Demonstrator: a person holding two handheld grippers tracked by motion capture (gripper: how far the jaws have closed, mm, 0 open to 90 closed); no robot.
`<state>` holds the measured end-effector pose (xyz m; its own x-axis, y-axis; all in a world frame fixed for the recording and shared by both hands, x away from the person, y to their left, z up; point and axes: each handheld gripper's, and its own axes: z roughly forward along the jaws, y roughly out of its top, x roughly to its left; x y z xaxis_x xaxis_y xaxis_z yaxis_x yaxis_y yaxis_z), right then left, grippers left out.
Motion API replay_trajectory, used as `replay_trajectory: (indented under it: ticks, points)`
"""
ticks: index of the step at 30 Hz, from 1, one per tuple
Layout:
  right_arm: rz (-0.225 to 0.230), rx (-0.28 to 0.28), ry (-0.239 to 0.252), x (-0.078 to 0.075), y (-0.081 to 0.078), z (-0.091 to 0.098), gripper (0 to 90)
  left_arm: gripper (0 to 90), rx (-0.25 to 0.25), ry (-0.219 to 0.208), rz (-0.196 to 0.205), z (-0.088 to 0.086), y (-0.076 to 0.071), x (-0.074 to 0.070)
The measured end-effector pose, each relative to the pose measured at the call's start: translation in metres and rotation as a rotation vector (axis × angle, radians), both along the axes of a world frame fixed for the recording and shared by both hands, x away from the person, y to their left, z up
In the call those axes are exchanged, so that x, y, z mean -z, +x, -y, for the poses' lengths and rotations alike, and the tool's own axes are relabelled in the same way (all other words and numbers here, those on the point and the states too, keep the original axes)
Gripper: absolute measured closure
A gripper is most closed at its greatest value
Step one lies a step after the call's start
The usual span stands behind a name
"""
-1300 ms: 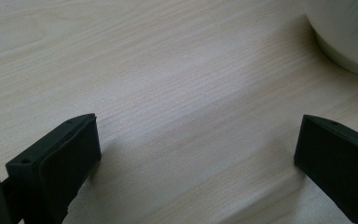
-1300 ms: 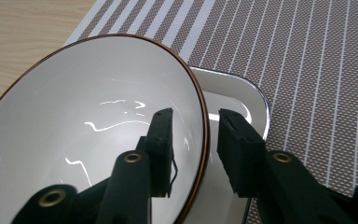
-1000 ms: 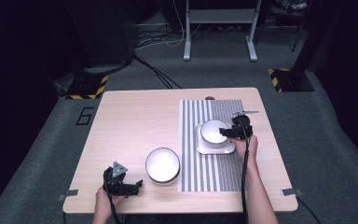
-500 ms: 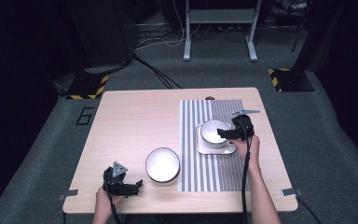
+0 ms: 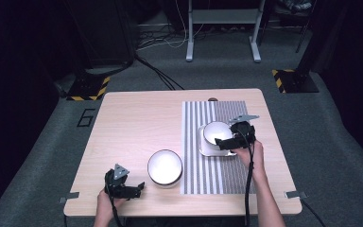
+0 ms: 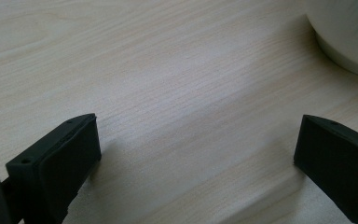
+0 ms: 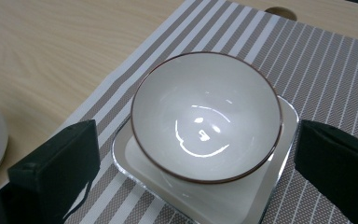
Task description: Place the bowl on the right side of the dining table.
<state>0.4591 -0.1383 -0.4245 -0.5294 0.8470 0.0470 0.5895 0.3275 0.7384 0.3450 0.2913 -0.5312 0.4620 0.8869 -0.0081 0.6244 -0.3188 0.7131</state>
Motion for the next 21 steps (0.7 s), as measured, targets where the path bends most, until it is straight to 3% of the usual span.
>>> replay_trajectory:
  ticks: [3, 14, 17, 21]
  points:
    - [0.012, -0.022, -0.013, 0.002, -0.006, -0.002, 0.0, 0.2, -0.004, -0.001, 0.001, 0.0, 0.001, 0.0]
    - [0.025, -0.007, -0.016, 0.02, -0.02, 0.001, 0.0, 0.3, -0.006, 0.003, 0.001, 0.0, 0.001, 0.0]
    - [0.072, 0.016, -0.026, 0.022, -0.028, 0.004, 0.0, 0.3, -0.007, 0.002, 0.002, 0.0, 0.001, 0.0]
    - [0.1, 0.032, -0.012, 0.025, -0.036, 0.009, 0.0, 0.3, -0.007, 0.002, 0.002, 0.0, 0.001, 0.0]
